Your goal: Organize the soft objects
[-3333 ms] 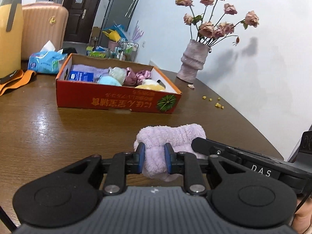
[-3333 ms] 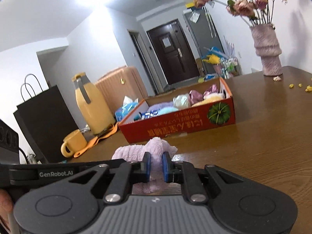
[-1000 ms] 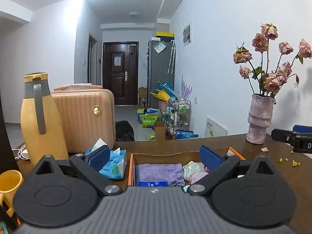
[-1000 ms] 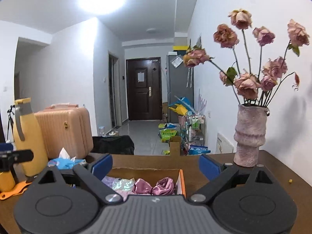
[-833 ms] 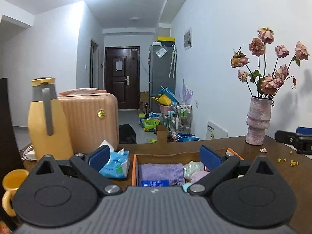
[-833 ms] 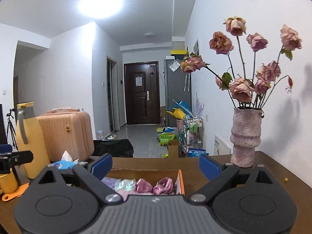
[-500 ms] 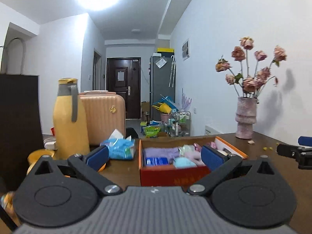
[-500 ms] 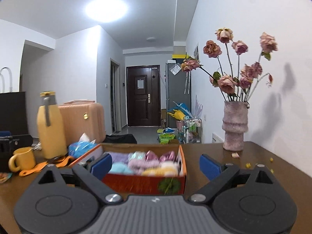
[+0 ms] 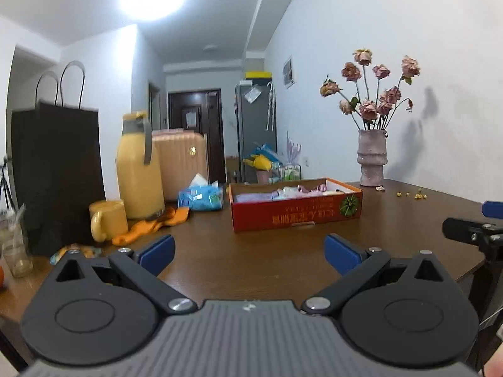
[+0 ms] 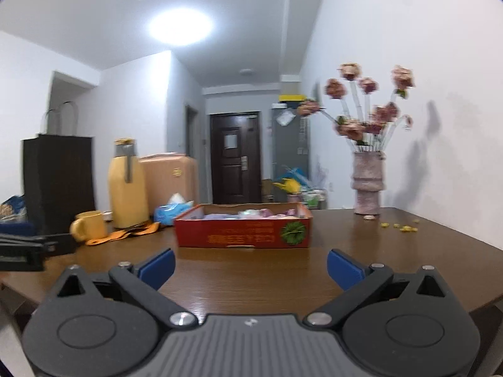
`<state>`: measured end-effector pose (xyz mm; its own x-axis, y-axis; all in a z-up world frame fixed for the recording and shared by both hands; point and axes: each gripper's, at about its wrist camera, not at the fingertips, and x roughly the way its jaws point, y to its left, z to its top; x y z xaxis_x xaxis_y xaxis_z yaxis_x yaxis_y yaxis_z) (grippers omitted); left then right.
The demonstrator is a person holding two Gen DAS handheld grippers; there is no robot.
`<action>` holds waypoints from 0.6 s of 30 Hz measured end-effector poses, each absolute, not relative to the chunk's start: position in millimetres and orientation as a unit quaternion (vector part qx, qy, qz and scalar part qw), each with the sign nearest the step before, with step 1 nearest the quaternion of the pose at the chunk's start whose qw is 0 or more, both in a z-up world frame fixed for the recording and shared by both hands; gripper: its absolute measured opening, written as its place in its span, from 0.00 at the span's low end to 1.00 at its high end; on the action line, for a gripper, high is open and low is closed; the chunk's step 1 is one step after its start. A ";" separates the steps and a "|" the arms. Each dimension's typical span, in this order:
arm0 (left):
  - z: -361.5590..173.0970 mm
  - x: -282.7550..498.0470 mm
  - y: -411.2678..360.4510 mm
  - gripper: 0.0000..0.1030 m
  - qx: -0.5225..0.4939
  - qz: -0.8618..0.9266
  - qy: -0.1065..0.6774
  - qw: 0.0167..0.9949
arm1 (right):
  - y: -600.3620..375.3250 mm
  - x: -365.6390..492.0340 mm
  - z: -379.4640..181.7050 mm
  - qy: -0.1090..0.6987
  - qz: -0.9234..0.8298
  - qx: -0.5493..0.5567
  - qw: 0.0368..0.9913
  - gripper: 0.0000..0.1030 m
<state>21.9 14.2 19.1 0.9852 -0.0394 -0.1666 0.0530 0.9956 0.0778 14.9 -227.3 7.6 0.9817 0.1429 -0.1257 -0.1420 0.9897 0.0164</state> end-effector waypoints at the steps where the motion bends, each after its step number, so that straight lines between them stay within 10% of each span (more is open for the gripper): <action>1: 19.2 22.3 14.3 1.00 0.037 -0.019 0.081 0.996 | -225.8 15.9 7.6 0.062 0.065 0.001 0.996 1.00; 18: 21.0 26.7 21.1 1.00 0.025 -0.018 0.086 0.996 | -230.6 22.3 5.9 0.077 0.073 0.016 0.994 1.00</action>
